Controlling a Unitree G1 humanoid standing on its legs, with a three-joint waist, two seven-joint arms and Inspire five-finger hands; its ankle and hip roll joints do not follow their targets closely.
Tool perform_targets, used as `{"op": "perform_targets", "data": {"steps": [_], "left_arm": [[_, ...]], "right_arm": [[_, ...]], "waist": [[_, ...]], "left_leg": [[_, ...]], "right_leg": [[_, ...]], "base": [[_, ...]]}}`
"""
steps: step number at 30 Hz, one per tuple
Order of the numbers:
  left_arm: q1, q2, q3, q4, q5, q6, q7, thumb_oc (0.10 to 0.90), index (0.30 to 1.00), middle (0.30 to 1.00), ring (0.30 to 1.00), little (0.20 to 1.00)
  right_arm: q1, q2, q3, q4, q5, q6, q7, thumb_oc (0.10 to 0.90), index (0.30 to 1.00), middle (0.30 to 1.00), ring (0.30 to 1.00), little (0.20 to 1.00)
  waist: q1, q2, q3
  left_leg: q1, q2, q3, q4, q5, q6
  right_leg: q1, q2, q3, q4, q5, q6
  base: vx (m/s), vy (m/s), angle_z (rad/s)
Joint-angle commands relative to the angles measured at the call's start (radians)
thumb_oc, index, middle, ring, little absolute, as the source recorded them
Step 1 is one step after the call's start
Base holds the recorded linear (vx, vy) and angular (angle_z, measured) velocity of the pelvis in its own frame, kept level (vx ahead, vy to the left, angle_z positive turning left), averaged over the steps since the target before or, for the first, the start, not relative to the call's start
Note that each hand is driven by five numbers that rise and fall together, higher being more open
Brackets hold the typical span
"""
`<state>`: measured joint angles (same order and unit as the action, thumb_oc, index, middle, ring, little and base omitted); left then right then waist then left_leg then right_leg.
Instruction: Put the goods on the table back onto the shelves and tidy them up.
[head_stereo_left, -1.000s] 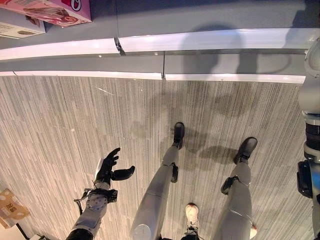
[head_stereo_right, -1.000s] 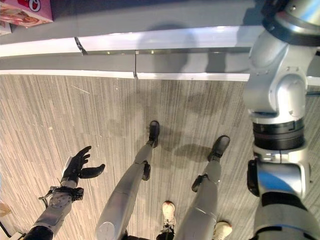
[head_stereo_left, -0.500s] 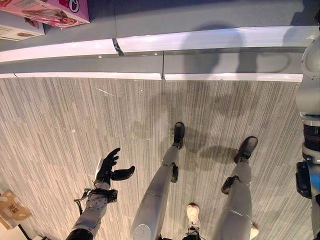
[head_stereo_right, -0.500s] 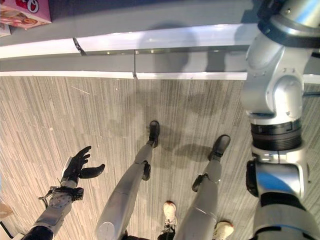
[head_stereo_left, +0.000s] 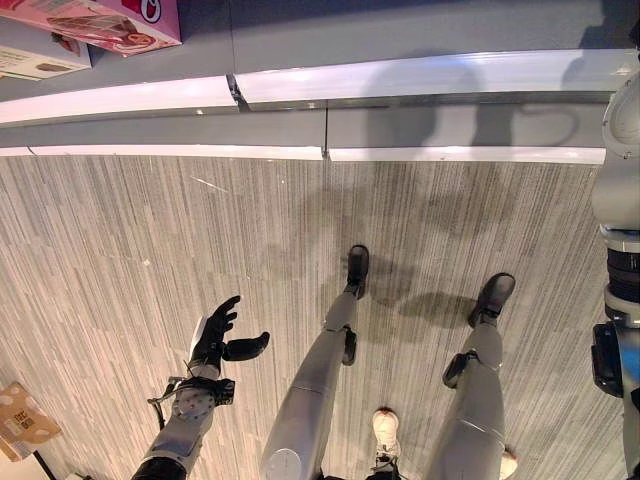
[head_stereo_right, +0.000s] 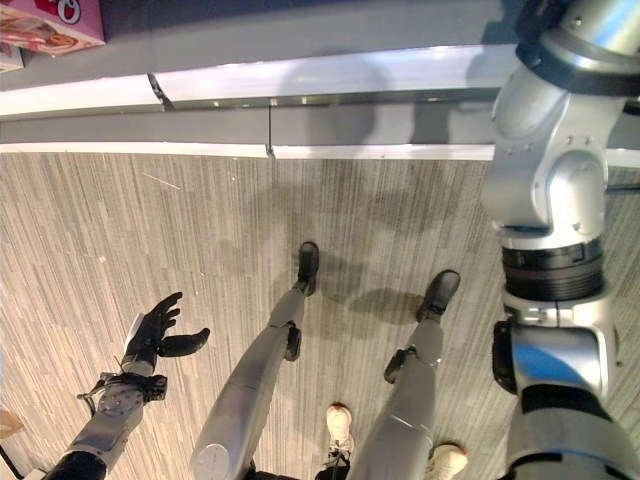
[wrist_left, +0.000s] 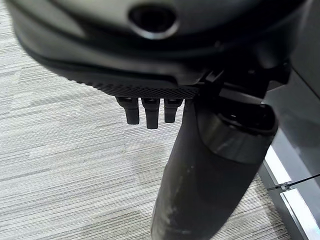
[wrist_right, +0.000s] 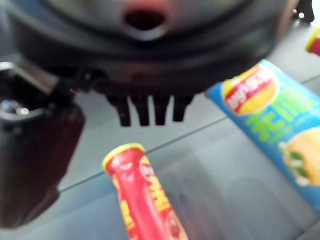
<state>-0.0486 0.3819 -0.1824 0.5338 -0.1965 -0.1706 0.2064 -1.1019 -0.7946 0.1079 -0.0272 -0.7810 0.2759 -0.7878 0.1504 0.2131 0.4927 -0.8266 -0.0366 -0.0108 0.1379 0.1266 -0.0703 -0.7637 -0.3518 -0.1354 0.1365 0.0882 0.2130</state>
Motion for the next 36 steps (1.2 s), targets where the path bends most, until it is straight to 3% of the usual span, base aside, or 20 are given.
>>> {"op": "perform_targets", "data": {"steps": [1,4,6,8,9,10,11,13,14,19,21,22,24,26,28,30,36], "left_arm": [[0.101,0.075,0.022,0.022,-0.018,0.01,0.031,0.8,0.9,0.9,0.9,0.9],[0.101,0.069,0.018,0.029,-0.006,0.023,0.032,0.8,0.9,0.9,0.9,0.9],[0.104,0.068,0.014,0.033,0.004,0.029,0.032,0.8,0.9,0.9,0.9,0.9],[0.115,0.063,0.001,0.025,0.012,0.044,0.026,0.8,0.9,0.9,0.9,0.9],[0.132,0.061,0.006,0.031,0.018,0.059,0.001,0.8,0.9,0.9,0.9,0.9],[0.134,0.062,0.006,0.031,0.018,0.059,0.001,0.8,0.9,0.9,0.9,0.9],[0.132,0.052,0.015,0.077,0.021,0.072,-0.017,0.8,0.9,0.9,0.9,0.9],[0.131,0.043,0.021,0.1,0.026,0.075,-0.022,0.8,0.9,0.9,0.9,0.9],[0.116,0.023,0.039,0.176,0.045,0.087,-0.016,0.8,0.9,0.9,0.9,0.9],[0.095,-0.003,0.1,0.331,0.107,0.099,-0.016,0.8,0.9,0.9,0.9,0.9],[0.09,-0.011,0.125,0.409,0.161,0.101,-0.04,0.8,0.9,0.9,0.9,0.9],[0.092,-0.016,0.13,0.425,0.17,0.103,-0.049,0.8,0.9,0.9,0.9,0.9],[0.091,-0.017,0.133,0.432,0.175,0.098,-0.053,0.8,0.9,0.9,0.9,0.9],[0.087,-0.027,0.131,0.447,0.183,0.092,-0.063,0.8,0.9,0.9,0.9,0.9],[0.087,-0.027,0.131,0.447,0.183,0.092,-0.063,0.8,0.9,0.9,0.9,0.9],[0.074,-0.042,0.103,0.472,0.176,0.08,-0.07,0.8,0.9,0.9,0.9,0.9],[0.053,-0.066,0.079,0.559,0.177,0.075,-0.079,0.8,0.9,0.9,0.9,0.9]], "right_arm": [[-0.014,-0.043,-0.016,-0.147,-0.02,-0.066,-0.043,0.8,0.9,0.9,0.9,0.9],[0.076,0.016,-0.041,-0.219,0.003,-0.11,-0.035,0.8,0.9,0.9,0.9,0.9],[0.165,0.074,-0.055,-0.271,0.061,-0.175,-0.012,0.8,0.9,0.9,0.9,0.9],[0.315,0.199,-0.073,-0.316,0.298,-0.341,0.03,0.8,0.9,0.9,0.9,0.9],[0.472,0.3,-0.083,-0.327,0.57,-0.487,0.134,0.8,0.9,0.9,0.9,0.9],[0.474,0.301,-0.085,-0.328,0.571,-0.487,0.135,0.8,0.9,0.9,0.9,0.9],[0.567,0.346,-0.08,-0.325,0.723,-0.543,0.229,0.8,0.9,0.9,0.9,0.9],[0.607,0.356,-0.08,-0.317,0.772,-0.56,0.267,0.8,0.9,0.9,0.9,0.9],[0.715,0.383,-0.093,-0.278,0.938,-0.595,0.364,0.8,0.9,0.9,0.9,0.9],[0.949,0.399,-0.087,-0.114,1.264,-0.594,0.605,0.8,0.9,0.9,0.9,0.9],[1.105,0.393,-0.069,0.039,1.422,-0.536,0.765,0.8,0.9,0.9,0.9,0.9],[1.135,0.398,-0.062,0.09,1.451,-0.519,0.795,0.8,0.9,0.9,0.9,0.9],[1.153,0.402,-0.061,0.145,1.469,-0.505,0.812,0.8,0.9,0.9,0.9,0.9],[1.182,0.428,-0.032,0.353,1.45,-0.458,0.832,0.8,0.9,0.9,0.9,0.9],[1.181,0.428,-0.032,0.354,1.45,-0.459,0.833,0.8,0.9,0.9,0.9,0.9],[1.191,0.478,-0.03,0.668,1.365,-0.416,0.813,0.8,0.9,0.9,0.9,0.9],[1.197,0.538,-0.066,1.039,1.217,-0.376,0.784,0.8,0.9,0.9,0.9,0.9]], "waist": [[-0.018,0.027,-0.092],[-0.033,0.008,-0.096],[-0.046,-0.008,-0.096],[-0.07,-0.034,-0.1],[-0.091,-0.071,-0.114],[-0.091,-0.072,-0.112],[-0.104,-0.099,-0.125],[-0.111,-0.111,-0.137],[-0.134,-0.147,-0.166],[-0.168,-0.188,-0.249],[-0.182,-0.21,-0.311],[-0.182,-0.215,-0.323],[-0.183,-0.221,-0.331],[-0.182,-0.234,-0.361],[-0.181,-0.235,-0.359],[-0.18,-0.242,-0.384],[-0.184,-0.24,-0.408]], "left_leg": [[-0.065,0.004,-0.057,0.115,-0.126,-0.058],[-0.028,0.01,-0.058,0.099,-0.121,-0.061],[0.011,0.014,-0.059,0.082,-0.115,-0.064],[0.063,0.021,-0.061,0.061,-0.106,-0.066],[0.136,0.032,-0.057,0.027,-0.099,-0.067],[0.141,0.032,-0.057,0.024,-0.098,-0.067],[0.192,0.04,-0.056,0.0,-0.092,-0.068],[0.222,0.043,-0.055,-0.016,-0.088,-0.069],[0.305,0.057,-0.046,-0.06,-0.077,-0.075],[0.461,0.098,-0.025,-0.16,-0.051,-0.088],[0.549,0.126,-0.003,-0.196,-0.046,-0.098],[0.569,0.132,0.003,-0.2,-0.049,-0.099],[0.588,0.135,0.011,-0.201,-0.052,-0.1],[0.629,0.147,0.026,-0.198,-0.064,-0.097],[0.632,0.147,0.026,-0.199,-0.064,-0.098],[0.69,0.159,0.041,-0.209,-0.073,-0.097],[0.746,0.169,0.047,-0.212,-0.088,-0.094]], "right_leg": [[-0.011,0.019,0.009,0.027,-0.022,0.049],[0.032,0.029,0.002,0.01,-0.019,0.049],[0.071,0.032,-0.01,-0.001,-0.016,0.049],[0.128,0.039,-0.023,-0.017,-0.013,0.048],[0.197,0.049,-0.032,-0.042,-0.008,0.048],[0.201,0.049,-0.033,-0.044,-0.007,0.048],[0.253,0.057,-0.04,-0.064,-0.006,0.046],[0.279,0.062,-0.043,-0.073,-0.006,0.046],[0.356,0.079,-0.051,-0.102,-0.006,0.045],[0.481,0.108,-0.062,-0.17,-0.001,0.047],[0.543,0.129,-0.069,-0.199,0.0,0.048],[0.562,0.135,-0.071,-0.208,-0.001,0.047],[0.578,0.14,-0.072,-0.214,-0.002,0.046],[0.607,0.15,-0.076,-0.213,-0.011,0.043],[0.609,0.15,-0.076,-0.213,-0.011,0.043],[0.654,0.162,-0.078,-0.209,-0.028,0.04],[0.695,0.175,-0.078,-0.193,-0.058,0.034]], "base": [[0.02,-0.034,0.02],[0.02,-0.047,0.04],[0.02,-0.043,0.15],[0.03,-0.063,0.11],[0.04,-0.064,-0.04],[0.07,-0.083,-0.07],[0.03,-0.037,-0.11],[0.08,-0.045,-0.18],[0.12,-0.04,-0.22],[0.13,0.008,-0.13],[0.17,0.046,-0.06],[0.1,0.024,-0.02],[0.06,0.014,-0.18],[0.08,0.017,-0.19],[0.05,0.005,-0.1],[0.11,0.009,-0.01],[0.06,0.0,-0.06]]}}
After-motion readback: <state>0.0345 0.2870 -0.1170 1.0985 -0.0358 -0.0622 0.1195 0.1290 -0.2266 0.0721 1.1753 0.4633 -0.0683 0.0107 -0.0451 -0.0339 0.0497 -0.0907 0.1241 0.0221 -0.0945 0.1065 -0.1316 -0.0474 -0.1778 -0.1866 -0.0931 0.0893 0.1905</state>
